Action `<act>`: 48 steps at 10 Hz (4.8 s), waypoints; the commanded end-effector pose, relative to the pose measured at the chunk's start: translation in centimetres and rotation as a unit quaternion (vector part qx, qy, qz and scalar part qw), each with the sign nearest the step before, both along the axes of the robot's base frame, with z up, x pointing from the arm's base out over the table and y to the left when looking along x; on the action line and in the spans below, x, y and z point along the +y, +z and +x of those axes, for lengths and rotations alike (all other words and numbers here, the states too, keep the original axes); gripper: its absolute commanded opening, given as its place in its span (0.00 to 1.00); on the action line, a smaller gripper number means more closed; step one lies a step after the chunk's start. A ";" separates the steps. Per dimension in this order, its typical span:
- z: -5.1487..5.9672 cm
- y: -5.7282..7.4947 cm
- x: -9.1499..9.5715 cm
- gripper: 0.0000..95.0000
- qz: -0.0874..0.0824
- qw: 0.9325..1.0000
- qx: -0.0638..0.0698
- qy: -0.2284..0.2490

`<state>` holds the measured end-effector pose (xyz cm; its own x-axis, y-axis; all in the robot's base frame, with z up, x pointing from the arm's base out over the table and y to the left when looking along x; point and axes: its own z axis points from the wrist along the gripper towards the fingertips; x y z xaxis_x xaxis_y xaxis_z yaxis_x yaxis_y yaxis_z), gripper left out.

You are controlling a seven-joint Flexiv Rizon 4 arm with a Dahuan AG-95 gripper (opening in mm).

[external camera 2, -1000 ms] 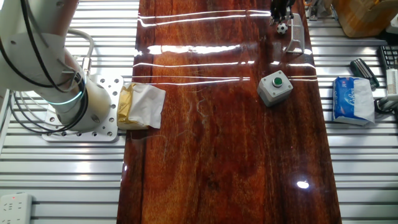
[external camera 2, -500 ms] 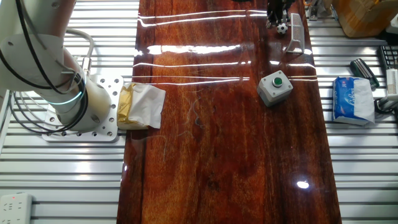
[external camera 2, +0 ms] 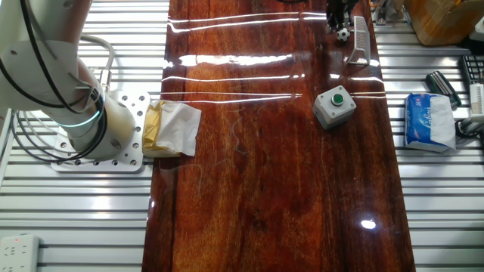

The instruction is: Push the soccer ball into the goal

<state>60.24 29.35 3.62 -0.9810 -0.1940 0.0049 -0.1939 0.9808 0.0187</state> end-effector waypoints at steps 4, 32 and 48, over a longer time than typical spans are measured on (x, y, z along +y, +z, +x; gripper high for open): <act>0.4 -0.3 0.3 0.00 0.001 1.000 -0.025 0.002; 0.4 -0.1 0.4 0.00 0.008 0.996 0.089 0.017; 0.3 -0.2 0.3 0.00 -0.063 0.997 0.034 0.024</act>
<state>60.60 29.62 3.54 -0.9675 -0.2335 0.0974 -0.2422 0.9660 -0.0900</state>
